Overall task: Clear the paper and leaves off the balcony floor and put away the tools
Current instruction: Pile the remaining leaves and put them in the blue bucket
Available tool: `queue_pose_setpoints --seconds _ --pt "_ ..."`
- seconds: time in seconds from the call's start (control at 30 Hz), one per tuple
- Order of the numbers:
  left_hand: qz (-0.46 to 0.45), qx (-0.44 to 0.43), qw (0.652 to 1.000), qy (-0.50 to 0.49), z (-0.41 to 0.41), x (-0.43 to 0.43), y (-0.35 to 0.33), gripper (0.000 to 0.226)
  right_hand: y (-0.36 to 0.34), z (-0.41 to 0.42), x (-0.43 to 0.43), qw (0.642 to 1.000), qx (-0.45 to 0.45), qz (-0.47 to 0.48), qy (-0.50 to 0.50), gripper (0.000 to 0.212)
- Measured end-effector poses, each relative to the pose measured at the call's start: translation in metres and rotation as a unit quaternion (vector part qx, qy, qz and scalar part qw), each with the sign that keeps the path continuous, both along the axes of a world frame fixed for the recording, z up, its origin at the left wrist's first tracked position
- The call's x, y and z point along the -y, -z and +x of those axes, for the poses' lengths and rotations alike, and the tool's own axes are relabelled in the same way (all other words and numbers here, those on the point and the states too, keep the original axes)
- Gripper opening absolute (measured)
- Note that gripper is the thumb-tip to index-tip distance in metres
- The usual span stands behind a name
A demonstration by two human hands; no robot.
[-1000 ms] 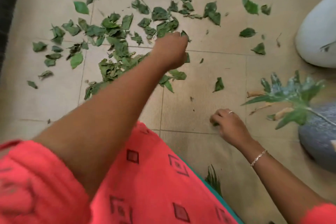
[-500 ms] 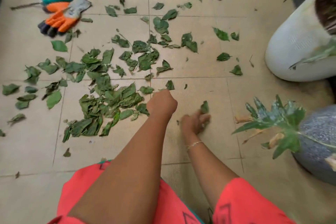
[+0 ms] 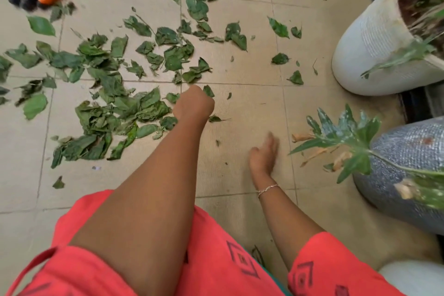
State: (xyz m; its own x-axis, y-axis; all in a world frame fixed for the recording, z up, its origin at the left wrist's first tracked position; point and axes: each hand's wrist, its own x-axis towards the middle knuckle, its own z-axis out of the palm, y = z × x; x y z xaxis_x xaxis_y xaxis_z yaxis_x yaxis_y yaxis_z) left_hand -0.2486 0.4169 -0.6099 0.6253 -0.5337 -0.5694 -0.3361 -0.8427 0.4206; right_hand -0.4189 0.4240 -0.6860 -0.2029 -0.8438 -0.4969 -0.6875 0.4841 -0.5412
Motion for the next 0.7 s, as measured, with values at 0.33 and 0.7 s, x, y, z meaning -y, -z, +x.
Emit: queue_pose_setpoints --seconds 0.33,0.7 --pt "0.011 -0.061 0.993 -0.104 0.027 -0.019 0.012 0.011 0.016 0.021 -0.013 0.91 -0.055 -0.232 -0.339 0.053" --pt "-0.038 -0.111 0.929 -0.352 0.072 -0.071 0.019 0.014 0.014 0.159 0.05 0.887 -0.073 -0.168 -0.424 0.057"
